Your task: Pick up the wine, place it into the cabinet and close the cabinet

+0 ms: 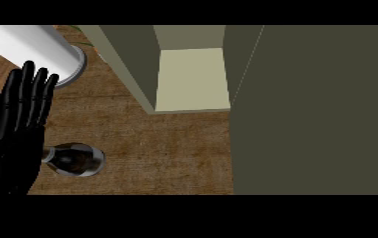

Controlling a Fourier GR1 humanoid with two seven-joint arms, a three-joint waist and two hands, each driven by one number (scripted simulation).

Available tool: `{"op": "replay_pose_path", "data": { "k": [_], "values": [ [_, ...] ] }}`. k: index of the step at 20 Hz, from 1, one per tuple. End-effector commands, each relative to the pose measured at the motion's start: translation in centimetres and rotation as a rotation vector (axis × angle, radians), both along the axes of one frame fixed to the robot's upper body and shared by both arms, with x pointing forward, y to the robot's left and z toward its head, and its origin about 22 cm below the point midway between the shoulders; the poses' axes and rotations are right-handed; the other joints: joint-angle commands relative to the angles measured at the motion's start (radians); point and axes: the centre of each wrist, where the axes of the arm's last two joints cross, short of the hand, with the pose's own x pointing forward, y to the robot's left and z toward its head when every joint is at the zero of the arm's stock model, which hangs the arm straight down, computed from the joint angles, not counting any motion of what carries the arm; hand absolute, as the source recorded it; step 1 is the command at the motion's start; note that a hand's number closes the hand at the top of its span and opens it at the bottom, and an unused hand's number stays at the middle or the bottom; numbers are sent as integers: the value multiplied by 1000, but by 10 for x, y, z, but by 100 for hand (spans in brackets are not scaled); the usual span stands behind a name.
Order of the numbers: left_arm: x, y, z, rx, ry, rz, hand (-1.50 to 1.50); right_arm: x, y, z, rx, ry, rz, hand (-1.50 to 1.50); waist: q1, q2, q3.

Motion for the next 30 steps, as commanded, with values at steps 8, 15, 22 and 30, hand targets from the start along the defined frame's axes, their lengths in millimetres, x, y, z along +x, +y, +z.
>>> {"op": "replay_pose_path", "data": {
  "k": [8, 15, 22, 30],
  "values": [
    [-12, 34, -43, -342, 261, -397, -150, -29, 19, -12, 58, 180, 318, -150, 42, -4, -26],
    [-35, 100, 18, -400, 299, -464, -150, -75, 8, 24, 94, 201, 365, -150, 37, -10, -22],
    [-62, 121, 60, -406, 335, -466, -150, -104, 14, 47, 105, 239, 383, -150, 38, -10, -22],
    [-82, 156, 88, -430, 349, -465, -150, -119, 22, 55, 117, 220, 374, -150, 38, -14, -23]
  ]
}}
